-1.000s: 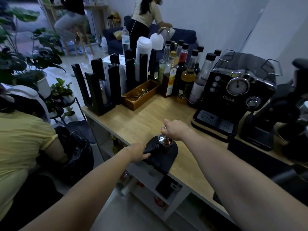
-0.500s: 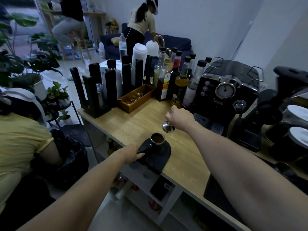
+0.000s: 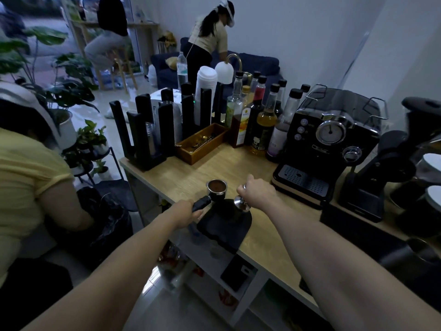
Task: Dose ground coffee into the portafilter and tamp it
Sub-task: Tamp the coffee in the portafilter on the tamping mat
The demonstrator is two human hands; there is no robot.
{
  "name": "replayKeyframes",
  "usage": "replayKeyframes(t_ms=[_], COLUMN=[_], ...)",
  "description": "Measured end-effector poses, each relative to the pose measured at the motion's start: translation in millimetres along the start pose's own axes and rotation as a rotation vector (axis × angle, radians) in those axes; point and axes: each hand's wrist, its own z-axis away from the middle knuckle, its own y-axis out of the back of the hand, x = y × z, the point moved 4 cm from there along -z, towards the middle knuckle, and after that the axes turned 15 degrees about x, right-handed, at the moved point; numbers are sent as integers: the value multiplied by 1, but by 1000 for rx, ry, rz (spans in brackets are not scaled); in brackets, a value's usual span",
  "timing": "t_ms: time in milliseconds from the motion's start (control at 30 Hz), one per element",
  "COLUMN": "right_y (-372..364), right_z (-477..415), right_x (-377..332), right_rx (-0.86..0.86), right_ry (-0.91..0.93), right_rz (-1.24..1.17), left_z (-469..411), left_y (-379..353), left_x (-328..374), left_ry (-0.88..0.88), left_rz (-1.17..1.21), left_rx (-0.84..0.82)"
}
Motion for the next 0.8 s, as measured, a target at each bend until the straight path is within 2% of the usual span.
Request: replayKeyframes(t_ms=[467,633,800], right_y=[-39,-46,-43], right_z=[6,6,2], right_x=[-20,-26,-22], right_rx=[-53,-16,-111], right_ry=[-7,-16,-74], right_rz=[-21,-45,-74], left_z=[-12,-12,-16], left_y=[-7,-7,2], left_x=[-17,-21,-20], left_ry=[10,12,0], left_rz=[-40,-26,-40], left_rx=[0,8,19])
